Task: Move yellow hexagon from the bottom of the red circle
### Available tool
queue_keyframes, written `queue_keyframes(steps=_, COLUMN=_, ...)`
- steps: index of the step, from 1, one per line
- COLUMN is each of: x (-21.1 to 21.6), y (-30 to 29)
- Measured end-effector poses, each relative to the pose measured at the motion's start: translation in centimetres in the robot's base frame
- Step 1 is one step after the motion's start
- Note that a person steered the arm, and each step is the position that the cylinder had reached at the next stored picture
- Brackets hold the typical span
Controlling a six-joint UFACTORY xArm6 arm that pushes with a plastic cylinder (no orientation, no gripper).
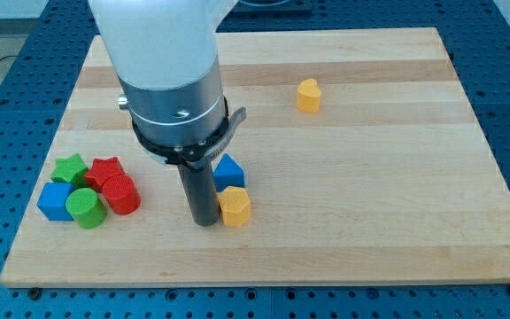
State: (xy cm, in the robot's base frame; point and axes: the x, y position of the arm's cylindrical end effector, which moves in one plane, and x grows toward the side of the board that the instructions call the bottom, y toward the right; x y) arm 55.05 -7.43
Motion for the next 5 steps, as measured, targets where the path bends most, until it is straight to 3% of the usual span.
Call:
queue_keyframes(steps=3, x=-1.3, y=17.8)
queue_keyframes(steps=5, x=-0.4, y=16.0)
